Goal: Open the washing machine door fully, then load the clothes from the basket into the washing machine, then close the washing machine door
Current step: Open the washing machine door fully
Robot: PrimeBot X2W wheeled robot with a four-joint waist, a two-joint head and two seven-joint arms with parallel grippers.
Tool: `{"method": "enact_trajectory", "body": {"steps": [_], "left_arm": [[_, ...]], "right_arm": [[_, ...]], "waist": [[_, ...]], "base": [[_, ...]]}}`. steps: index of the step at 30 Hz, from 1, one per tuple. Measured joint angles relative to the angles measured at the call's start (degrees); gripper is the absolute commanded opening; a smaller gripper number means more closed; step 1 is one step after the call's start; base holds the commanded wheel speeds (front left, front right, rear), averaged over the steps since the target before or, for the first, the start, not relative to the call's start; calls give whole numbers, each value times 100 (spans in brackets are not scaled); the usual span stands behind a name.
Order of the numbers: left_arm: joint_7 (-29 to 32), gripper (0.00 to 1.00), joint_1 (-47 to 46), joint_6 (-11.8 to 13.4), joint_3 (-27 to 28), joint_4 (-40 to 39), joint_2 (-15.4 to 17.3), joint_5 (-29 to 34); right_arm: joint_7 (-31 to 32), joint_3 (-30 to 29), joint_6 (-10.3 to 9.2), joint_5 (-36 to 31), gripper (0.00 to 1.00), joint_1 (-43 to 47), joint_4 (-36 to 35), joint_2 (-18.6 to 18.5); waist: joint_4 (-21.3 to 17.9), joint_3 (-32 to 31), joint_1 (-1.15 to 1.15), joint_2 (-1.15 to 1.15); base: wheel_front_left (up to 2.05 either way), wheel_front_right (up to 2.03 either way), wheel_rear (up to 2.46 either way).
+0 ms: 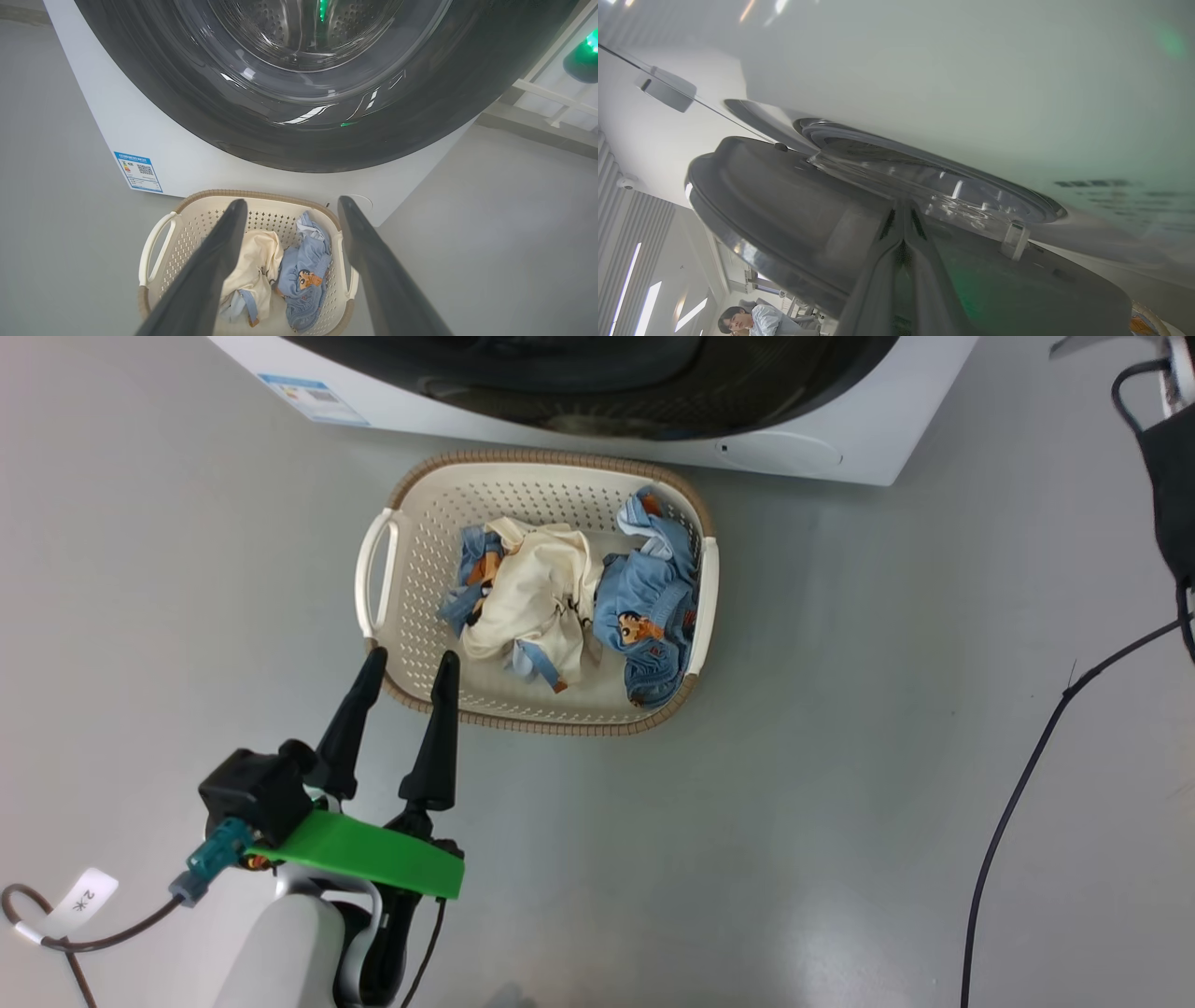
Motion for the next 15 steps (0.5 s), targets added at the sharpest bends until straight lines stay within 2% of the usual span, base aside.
{"method": "enact_trajectory", "body": {"steps": [15], "left_arm": [[0,100,136,0,59,-11,1,76]], "right_arm": [[185,238,0,64,0,578,-36,91]], "waist": [[-100,-463,0,0]], "base": [[0,0,0]]}}
